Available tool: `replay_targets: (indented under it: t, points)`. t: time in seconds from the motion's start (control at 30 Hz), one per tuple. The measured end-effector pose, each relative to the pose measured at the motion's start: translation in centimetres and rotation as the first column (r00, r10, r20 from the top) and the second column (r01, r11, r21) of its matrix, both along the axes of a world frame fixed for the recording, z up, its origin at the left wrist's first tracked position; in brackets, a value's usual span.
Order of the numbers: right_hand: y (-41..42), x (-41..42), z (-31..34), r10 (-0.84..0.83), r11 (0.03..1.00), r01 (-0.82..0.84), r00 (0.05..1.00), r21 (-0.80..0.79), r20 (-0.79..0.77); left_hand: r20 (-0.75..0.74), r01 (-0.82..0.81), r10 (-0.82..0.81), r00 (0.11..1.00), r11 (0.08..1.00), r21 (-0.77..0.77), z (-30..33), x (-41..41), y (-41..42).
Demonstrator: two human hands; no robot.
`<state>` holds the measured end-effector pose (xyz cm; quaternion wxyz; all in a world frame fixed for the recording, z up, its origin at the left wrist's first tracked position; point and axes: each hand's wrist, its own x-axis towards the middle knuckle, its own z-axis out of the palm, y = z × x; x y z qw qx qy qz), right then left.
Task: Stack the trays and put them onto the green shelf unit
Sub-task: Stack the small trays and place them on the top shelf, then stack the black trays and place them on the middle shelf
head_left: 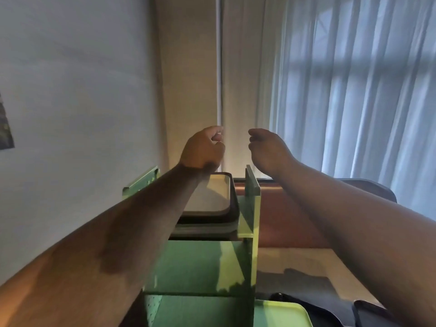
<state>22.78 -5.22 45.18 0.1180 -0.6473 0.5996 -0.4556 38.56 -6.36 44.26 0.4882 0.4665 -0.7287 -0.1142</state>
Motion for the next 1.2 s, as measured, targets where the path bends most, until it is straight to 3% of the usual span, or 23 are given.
replay_targets:
  t: [0.13,0.27,0.37,0.47,0.6,0.7,0.9,1.0,1.2]
  points:
    - [2.0,-6.6,-1.7,-0.088,0.995,0.089,0.996,-0.04,0.029,-0.012,0.132,-0.133,0.991,0.989,-0.073,0.0,-7.6,2.4]
    - [4.1,-14.4,-6.1,-0.16,0.987,0.16,0.987,-0.008,0.022,0.07,0.27,-0.265,0.962,0.959,-0.08,-4.0,-16.2,4.1]
    - [3.4,-22.4,-12.5,-0.176,0.982,0.172,0.983,0.077,0.051,0.123,0.341,-0.344,0.931,0.939,0.046,-9.0,-22.9,4.7]
    - [6.0,-28.0,-18.6,-0.275,0.941,0.255,0.959,0.221,0.065,0.077,0.34,-0.382,0.921,0.885,0.319,-15.9,-28.8,4.5]
    - [9.8,-34.3,-26.6,-0.384,0.809,0.351,0.923,0.472,-0.028,0.15,0.208,-0.357,0.922,0.784,0.585,-26.6,-34.5,5.4]
    - [11.3,-38.7,-34.3,-0.403,0.619,0.36,0.908,0.698,-0.111,0.188,0.078,-0.336,0.923,0.642,0.762,-34.4,-37.3,6.6]
    - [15.9,-42.8,-46.3,-0.502,0.249,0.428,0.824,0.869,-0.262,0.331,-0.19,-0.308,0.892,0.408,0.893,-45.7,-40.6,10.3]
    - [17.9,-44.0,-49.7,-0.544,0.185,0.427,0.794,0.885,-0.269,0.407,-0.305,-0.288,0.867,0.34,0.889,-48.6,-41.2,11.6]
    - [18.6,-45.9,-51.9,-0.631,0.178,0.406,0.746,0.897,-0.212,0.361,-0.298,-0.184,0.914,0.299,0.907,-50.8,-41.6,12.5]
